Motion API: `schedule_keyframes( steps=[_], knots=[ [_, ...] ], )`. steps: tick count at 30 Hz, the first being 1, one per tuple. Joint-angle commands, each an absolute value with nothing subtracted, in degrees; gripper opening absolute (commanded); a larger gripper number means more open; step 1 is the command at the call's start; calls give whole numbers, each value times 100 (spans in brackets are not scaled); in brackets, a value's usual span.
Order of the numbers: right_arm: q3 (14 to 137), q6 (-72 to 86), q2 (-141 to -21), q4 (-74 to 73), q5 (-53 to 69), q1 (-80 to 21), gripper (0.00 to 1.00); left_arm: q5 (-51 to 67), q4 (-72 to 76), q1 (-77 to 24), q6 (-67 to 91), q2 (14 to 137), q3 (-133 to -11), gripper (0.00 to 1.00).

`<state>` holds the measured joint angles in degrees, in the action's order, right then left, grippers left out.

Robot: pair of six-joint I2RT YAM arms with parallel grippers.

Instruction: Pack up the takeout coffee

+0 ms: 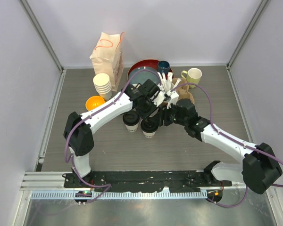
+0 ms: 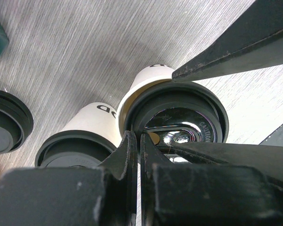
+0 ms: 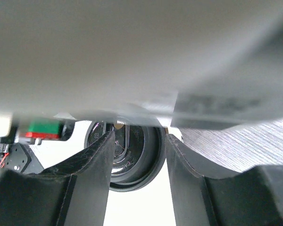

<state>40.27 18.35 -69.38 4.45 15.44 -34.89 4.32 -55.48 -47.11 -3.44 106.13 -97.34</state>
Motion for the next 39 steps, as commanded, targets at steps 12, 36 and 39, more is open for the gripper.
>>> schedule_keyframes(
  steps=[12,36,39],
  knots=[
    [3692,1968,-6750,307,1503,-3604,52,668,-5080,-4667,-316,10266,-10037,0],
    [3568,2118,-6715,589,1600,-3604,53,668,-5203,-4667,-325,10143,-10195,0],
    [3568,2127,-6750,589,1600,-3612,53,694,-5177,-4667,-282,10178,-10125,0]
  ],
)
